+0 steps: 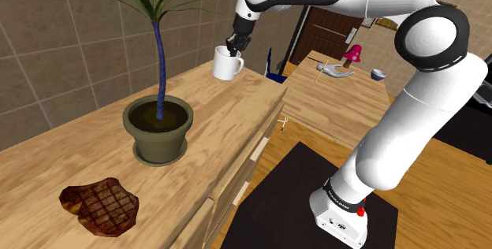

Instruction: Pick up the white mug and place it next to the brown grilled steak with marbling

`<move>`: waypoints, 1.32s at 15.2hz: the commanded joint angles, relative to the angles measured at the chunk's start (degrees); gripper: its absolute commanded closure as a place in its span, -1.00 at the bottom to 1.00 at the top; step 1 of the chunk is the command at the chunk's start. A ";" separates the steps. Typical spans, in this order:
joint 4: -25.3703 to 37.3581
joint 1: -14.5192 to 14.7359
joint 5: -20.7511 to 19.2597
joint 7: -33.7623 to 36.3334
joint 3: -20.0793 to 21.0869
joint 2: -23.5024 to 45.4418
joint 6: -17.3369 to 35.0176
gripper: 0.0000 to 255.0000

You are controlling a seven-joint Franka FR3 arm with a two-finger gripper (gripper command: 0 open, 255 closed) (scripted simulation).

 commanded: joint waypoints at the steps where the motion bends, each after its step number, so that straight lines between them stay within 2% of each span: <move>1: -2.25 1.30 -0.33 2.64 1.14 -1.88 0.44 1.00; 10: -8.77 6.91 -0.98 14.46 7.14 -7.47 1.31 1.00; 20: -9.66 13.05 -1.44 28.34 14.73 -8.52 0.88 1.00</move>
